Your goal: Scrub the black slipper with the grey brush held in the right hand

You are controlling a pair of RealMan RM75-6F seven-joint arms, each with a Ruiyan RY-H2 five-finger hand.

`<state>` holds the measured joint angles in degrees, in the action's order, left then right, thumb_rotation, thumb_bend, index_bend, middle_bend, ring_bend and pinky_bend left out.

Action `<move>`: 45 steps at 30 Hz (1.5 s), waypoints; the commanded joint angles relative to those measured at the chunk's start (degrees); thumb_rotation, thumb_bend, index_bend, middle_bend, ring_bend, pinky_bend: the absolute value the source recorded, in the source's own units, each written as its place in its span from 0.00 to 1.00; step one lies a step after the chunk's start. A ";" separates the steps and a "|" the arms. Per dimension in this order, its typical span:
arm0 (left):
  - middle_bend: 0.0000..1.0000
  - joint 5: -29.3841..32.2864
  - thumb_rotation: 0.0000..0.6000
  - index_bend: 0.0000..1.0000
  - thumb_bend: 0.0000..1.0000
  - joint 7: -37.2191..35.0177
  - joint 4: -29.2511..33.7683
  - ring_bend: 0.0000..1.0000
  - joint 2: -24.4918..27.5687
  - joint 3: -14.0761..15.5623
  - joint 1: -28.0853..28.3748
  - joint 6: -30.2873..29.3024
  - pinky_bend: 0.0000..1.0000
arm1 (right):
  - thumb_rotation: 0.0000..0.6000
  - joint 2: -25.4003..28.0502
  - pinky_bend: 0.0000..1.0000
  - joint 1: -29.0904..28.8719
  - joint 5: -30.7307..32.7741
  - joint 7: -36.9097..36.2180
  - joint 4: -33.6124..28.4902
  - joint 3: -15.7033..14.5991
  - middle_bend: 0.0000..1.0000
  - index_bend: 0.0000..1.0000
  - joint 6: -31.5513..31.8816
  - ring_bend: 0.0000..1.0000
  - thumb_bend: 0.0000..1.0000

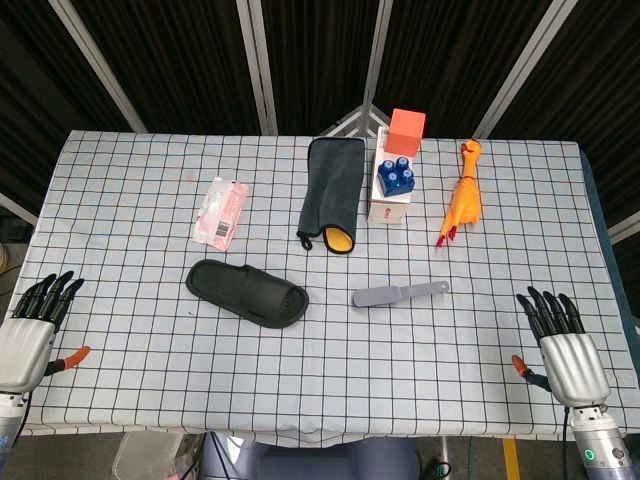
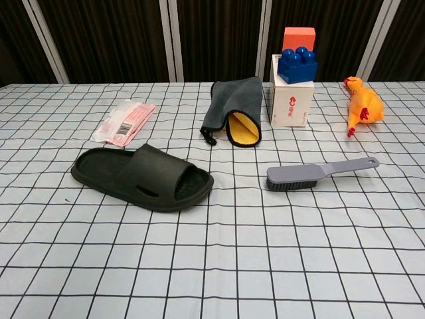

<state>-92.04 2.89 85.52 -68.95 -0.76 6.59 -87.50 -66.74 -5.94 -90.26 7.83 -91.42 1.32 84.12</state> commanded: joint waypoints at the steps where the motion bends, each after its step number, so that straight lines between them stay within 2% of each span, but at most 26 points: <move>1: 0.02 -0.05 1.00 0.00 0.07 0.05 0.03 0.02 0.02 0.07 0.03 0.07 0.12 | 0.94 0.10 0.00 -0.09 0.14 -0.11 -0.17 0.06 0.00 0.00 -0.23 0.00 0.29; 7: 0.02 -0.34 1.00 0.00 0.07 0.03 0.00 0.02 -0.07 0.20 0.12 0.08 0.12 | 0.96 -0.17 0.00 -0.41 -0.93 -0.22 0.11 -0.08 0.00 0.00 -0.13 0.00 0.29; 11: 0.02 -1.16 1.00 0.00 0.07 -1.38 -0.39 0.02 -0.13 -0.20 -0.08 -1.67 0.12 | 0.99 -1.03 0.00 -2.27 -2.39 -0.74 0.54 -0.22 0.00 0.00 -2.37 0.00 0.29; 14: 0.03 -1.95 1.00 0.00 0.07 -2.42 -1.30 0.02 -0.53 -0.53 -0.17 -3.14 0.12 | 0.99 -1.55 0.00 -5.56 -3.11 1.34 0.63 0.41 0.01 0.01 -6.70 0.00 0.29; 17: 0.03 -1.97 1.00 0.00 0.08 -2.25 -1.92 0.02 -0.76 -0.47 -0.09 -2.97 0.12 | 0.99 -2.45 0.03 -9.57 -2.56 3.67 0.04 1.28 0.06 0.04 -12.80 0.00 0.29; 21: 0.03 -1.37 1.00 0.00 0.08 -0.69 -2.06 0.02 -0.97 -0.67 -0.09 -2.65 0.12 | 1.00 -3.79 0.04 -12.81 -1.93 6.73 0.40 2.19 0.09 0.08 -17.40 0.00 0.29; 26: 0.03 -1.15 1.00 0.00 0.08 -1.31 -1.80 0.02 -0.72 -0.75 -0.16 -2.76 0.12 | 1.00 -5.83 0.05 -16.40 1.05 9.77 -0.40 4.23 0.14 0.17 -22.16 0.01 0.29; 29: 0.03 -1.32 1.00 0.00 0.08 -1.56 -1.92 0.02 -0.70 -0.74 -0.25 -3.12 0.12 | 1.00 -6.78 0.08 -18.78 3.38 10.77 -0.24 5.44 0.18 0.21 -25.66 0.05 0.29; 32: 0.03 -1.31 1.00 0.00 0.08 -1.59 -2.04 0.02 -0.73 -0.72 -0.31 -3.21 0.12 | 1.00 -8.09 0.11 -21.31 5.97 11.93 0.89 6.85 0.23 0.26 -29.04 0.10 0.29; 35: 0.03 -0.25 1.00 0.00 0.08 -0.72 -2.13 0.02 -0.89 -1.12 -0.39 -2.93 0.12 | 1.00 -10.05 0.11 -23.79 8.21 13.12 3.05 8.39 0.24 0.29 -31.29 0.10 0.30; 45: 0.04 2.74 1.00 0.00 0.08 1.27 -2.09 0.02 -1.17 -2.19 -0.47 -1.83 0.12 | 1.00 -12.83 0.11 -29.14 13.22 17.26 4.83 10.28 0.24 0.29 -35.95 0.11 0.31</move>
<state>-89.85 3.59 83.39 -70.01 -2.70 6.19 -89.48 -78.98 -34.21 -77.80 24.04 -87.04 11.38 48.94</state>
